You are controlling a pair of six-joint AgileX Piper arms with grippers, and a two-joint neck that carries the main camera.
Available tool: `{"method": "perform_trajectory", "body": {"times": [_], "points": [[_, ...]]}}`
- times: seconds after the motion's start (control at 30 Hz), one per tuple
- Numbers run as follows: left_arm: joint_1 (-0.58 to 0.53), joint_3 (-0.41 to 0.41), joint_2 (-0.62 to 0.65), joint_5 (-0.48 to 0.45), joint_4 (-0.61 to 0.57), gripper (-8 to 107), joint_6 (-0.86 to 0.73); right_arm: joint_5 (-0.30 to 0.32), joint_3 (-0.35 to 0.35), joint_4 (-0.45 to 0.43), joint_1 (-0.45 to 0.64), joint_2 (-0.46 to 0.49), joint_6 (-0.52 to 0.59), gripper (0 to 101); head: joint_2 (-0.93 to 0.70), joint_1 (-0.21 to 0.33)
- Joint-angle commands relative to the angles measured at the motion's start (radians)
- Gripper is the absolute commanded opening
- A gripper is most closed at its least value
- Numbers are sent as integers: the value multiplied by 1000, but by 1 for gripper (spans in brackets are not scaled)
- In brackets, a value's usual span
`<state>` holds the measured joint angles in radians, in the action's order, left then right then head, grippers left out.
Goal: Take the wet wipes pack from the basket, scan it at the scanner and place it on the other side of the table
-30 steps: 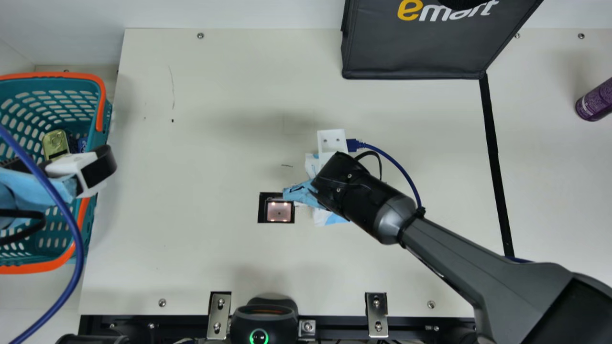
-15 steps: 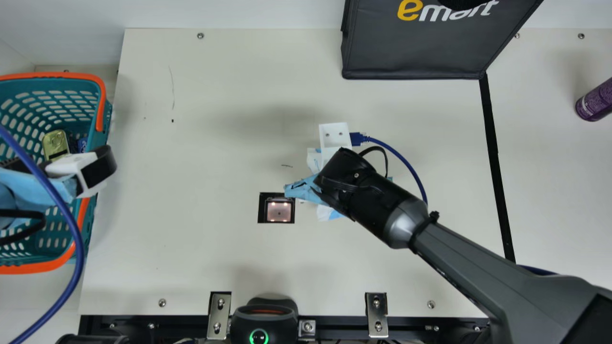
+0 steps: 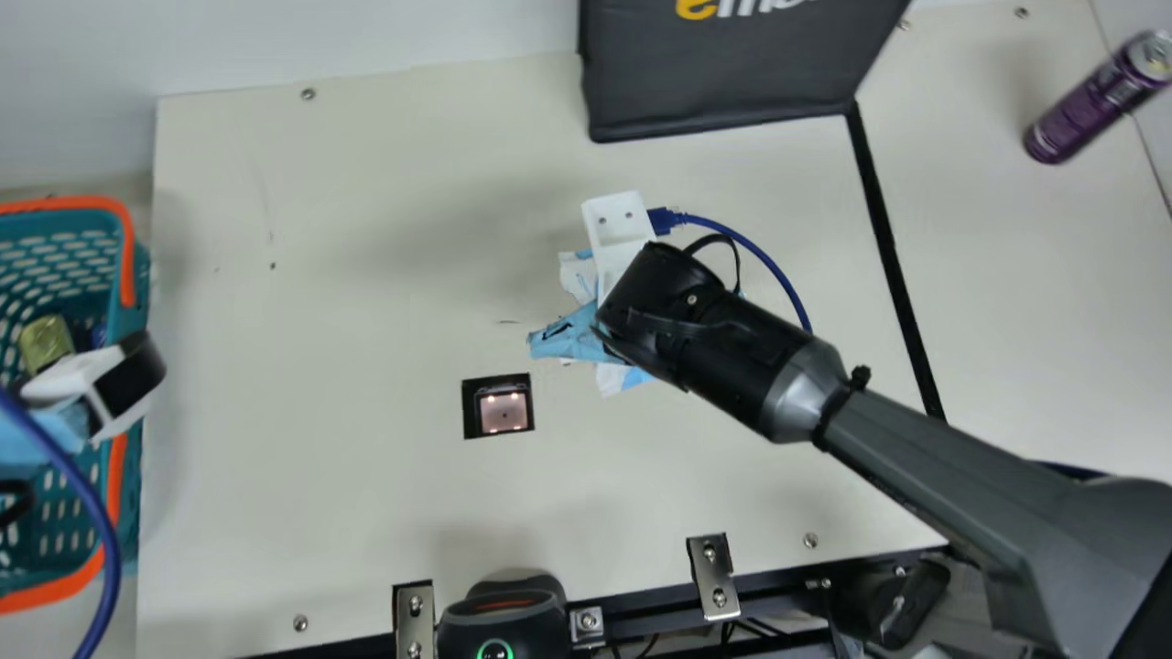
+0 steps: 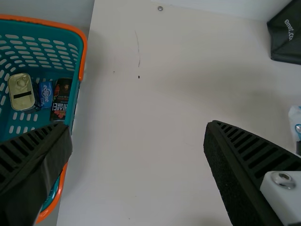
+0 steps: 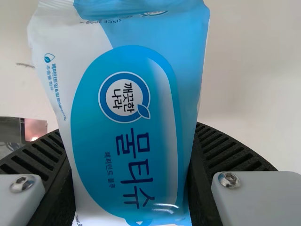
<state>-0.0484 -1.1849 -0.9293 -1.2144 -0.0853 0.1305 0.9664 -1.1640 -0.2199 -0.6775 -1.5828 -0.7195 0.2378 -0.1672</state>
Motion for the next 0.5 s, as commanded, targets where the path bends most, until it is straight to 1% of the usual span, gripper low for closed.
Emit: {"method": "perform_trajectory", "body": {"times": [0.0, 0.07, 0.2, 0.47], "points": [[0, 0, 0, 0, 0, 90, 0, -19, 26, 9, 46, 37, 45, 0, 93, 29], [0, 0, 0, 0, 0, 90, 0, -28, 49, 20, 90, 70, 83, 0, 139, 29], [0, 0, 0, 0, 0, 90, 0, -37, 90, 43, 189, 136, 165, 0, 139, 29], [0, 0, 0, 0, 0, 90, 0, -31, 157, 95, 411, 248, 347, 0, 139, 29]]}}
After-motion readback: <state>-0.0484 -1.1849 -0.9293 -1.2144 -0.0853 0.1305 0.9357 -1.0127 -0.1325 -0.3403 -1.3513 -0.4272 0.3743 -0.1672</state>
